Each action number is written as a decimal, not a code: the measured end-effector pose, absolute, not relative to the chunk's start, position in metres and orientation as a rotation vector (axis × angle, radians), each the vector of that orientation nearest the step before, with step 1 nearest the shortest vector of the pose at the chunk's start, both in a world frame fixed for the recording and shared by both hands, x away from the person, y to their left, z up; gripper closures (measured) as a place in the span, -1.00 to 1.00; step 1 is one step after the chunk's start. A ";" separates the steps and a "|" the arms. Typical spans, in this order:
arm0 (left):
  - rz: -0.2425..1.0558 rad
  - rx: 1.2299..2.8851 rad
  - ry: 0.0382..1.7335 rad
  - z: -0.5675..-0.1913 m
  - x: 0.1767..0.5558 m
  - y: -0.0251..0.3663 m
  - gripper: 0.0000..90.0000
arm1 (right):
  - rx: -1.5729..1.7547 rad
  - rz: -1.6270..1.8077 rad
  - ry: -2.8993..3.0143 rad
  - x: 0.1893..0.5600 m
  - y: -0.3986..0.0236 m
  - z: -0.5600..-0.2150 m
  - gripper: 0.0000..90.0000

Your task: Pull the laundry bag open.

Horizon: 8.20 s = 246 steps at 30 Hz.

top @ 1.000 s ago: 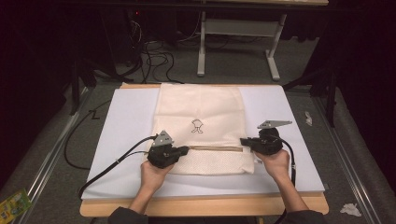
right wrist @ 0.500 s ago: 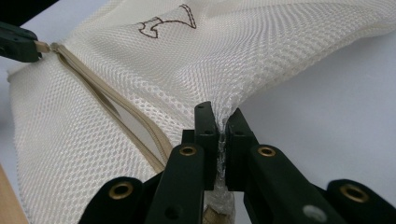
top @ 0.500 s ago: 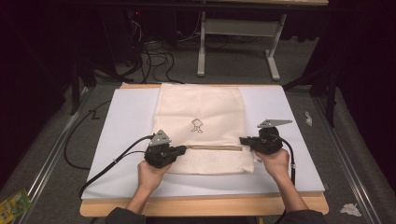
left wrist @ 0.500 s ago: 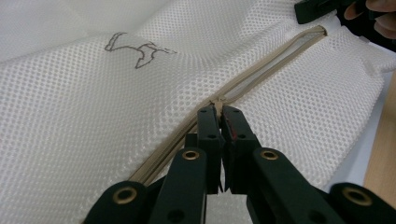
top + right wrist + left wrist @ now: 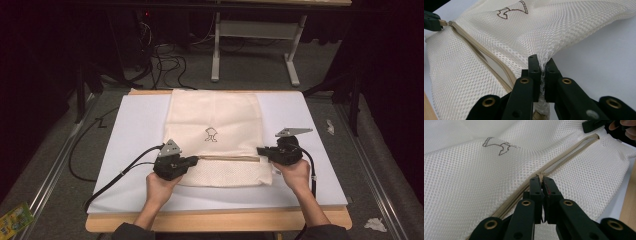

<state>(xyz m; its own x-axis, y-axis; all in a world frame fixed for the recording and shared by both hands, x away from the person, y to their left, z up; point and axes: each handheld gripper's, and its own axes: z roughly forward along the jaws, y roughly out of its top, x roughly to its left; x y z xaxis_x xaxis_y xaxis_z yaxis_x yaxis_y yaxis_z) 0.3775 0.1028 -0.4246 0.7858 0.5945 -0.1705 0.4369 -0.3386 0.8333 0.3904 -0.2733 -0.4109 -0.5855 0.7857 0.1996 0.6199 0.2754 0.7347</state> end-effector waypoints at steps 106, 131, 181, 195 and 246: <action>0.300 1.844 0.907 -0.413 0.377 0.171 0.94 | 1.360 1.162 2.256 0.392 -0.301 -0.413 0.95; 0.305 1.833 0.940 -0.415 0.377 0.185 0.94 | 1.379 1.138 2.231 0.392 -0.312 -0.414 0.95; 0.260 1.877 0.958 -0.426 0.371 0.189 0.94 | 1.420 1.128 2.223 0.379 -0.320 -0.437 0.92; 0.242 1.913 0.964 -0.434 0.371 0.185 0.93 | 1.443 1.103 2.253 0.378 -0.319 -0.449 0.90; 0.457 1.787 0.999 -0.423 0.363 0.207 0.38 | 1.467 1.101 2.038 0.354 -0.357 -0.429 0.35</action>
<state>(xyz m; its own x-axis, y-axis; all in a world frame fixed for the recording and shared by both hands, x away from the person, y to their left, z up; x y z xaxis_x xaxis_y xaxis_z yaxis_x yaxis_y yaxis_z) 0.3631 0.2073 -0.4234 0.5878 0.7981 -0.1326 0.4214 -0.1621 0.8922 0.3544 -0.3572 -0.4288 -0.3711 0.9203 0.1236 0.6081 0.1402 0.7814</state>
